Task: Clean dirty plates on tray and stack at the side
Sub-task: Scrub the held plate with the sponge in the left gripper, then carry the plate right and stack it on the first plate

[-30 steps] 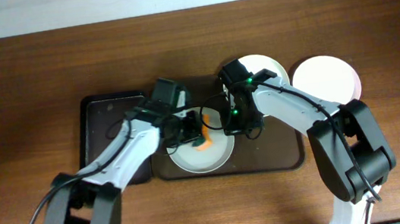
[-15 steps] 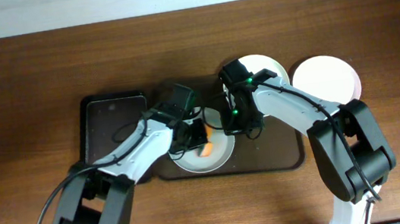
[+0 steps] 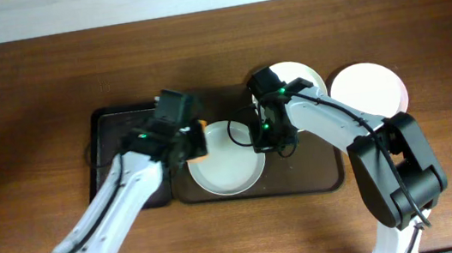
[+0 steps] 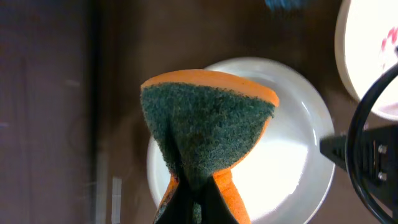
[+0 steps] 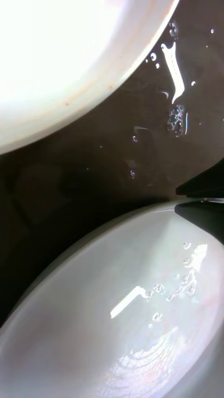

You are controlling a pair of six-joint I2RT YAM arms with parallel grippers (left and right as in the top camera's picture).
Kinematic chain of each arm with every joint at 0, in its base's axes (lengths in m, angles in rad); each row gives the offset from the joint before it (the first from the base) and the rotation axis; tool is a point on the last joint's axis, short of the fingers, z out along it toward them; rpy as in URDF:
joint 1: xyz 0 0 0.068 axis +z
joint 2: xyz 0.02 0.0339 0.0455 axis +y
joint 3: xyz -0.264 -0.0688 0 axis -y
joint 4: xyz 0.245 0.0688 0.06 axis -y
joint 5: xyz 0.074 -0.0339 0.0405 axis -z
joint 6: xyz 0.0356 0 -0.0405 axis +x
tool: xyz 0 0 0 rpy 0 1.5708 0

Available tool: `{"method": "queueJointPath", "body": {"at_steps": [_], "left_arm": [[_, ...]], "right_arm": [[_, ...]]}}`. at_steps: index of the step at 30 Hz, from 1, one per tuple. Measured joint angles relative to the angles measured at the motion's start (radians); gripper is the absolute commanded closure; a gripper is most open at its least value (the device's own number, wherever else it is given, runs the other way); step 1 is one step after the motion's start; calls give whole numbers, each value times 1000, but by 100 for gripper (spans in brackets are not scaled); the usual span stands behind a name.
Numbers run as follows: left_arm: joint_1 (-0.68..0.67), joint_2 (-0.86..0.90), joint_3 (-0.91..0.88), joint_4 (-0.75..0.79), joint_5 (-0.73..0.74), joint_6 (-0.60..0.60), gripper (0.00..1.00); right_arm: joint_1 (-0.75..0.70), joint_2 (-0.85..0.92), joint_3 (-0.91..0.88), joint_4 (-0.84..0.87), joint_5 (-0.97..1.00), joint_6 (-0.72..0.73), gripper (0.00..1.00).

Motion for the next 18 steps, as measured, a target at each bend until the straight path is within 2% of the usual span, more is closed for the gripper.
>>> {"method": "queueJointPath", "body": {"at_steps": [3,9,11,15,18], "left_arm": [[90,-81,0,-13,-66,19,100],[214,-87,-1,-56,-104,83,100],[230,-80,-2,-73,-110,117,98],[230,-39,-2,-73,-125,137,99],[230,7,-2,-73,-146,142,100]], "right_arm": [[0,0,0,5,0,-6,96],[0,-11,0,20,-19,-91,96],[0,-83,0,11,12,-99,96],[0,-236,0,-39,148,-104,96],[0,-342,0,-70,328,-139,96]]}}
